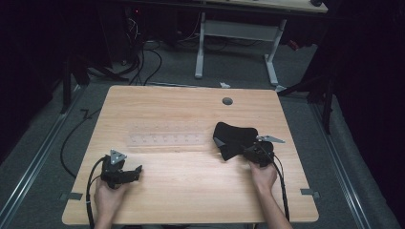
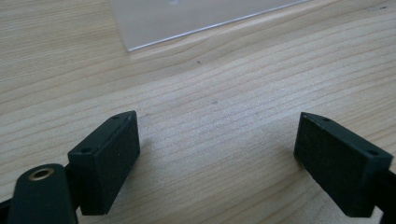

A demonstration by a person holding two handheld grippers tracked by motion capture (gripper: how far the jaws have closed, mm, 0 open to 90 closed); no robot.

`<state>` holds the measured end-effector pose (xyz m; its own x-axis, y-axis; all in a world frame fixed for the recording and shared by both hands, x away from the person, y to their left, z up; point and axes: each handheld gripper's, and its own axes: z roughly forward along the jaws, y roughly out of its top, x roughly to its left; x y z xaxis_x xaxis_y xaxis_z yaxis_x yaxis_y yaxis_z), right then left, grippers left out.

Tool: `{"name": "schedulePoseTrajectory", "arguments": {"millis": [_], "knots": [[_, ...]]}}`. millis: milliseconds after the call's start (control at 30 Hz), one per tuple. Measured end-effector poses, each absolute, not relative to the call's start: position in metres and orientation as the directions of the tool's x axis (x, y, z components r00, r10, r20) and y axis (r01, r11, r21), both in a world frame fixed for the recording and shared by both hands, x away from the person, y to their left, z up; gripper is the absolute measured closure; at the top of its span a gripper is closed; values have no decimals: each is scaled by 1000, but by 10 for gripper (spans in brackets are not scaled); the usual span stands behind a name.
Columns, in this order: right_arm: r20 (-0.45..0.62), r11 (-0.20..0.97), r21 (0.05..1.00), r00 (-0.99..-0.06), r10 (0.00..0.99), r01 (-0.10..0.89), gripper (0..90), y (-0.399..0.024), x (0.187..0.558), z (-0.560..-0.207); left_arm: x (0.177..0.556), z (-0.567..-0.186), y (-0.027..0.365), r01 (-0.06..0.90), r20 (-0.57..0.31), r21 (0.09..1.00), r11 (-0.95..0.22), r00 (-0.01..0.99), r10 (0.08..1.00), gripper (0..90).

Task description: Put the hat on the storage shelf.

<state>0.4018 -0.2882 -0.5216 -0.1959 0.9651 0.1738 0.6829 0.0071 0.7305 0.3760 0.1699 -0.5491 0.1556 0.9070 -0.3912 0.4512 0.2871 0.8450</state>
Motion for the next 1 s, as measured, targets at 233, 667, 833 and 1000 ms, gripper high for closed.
{"name": "schedulePoseTrajectory", "arguments": {"millis": [233,667,833,1000], "knots": [[200,-2,736,-214,956,677,652,-290,402,-522,376,-549,170,451,-392,845,289,155,907,146],[247,-36,754,-233,941,655,820,-291,399,-517,376,-549,170,451,-392,845,288,155,907,147],[249,-46,770,-233,940,636,840,-294,398,-513,376,-549,170,451,-392,845,288,156,906,147],[243,-43,772,-232,942,634,843,-298,395,-509,376,-549,170,451,-392,845,288,155,907,147]]}}
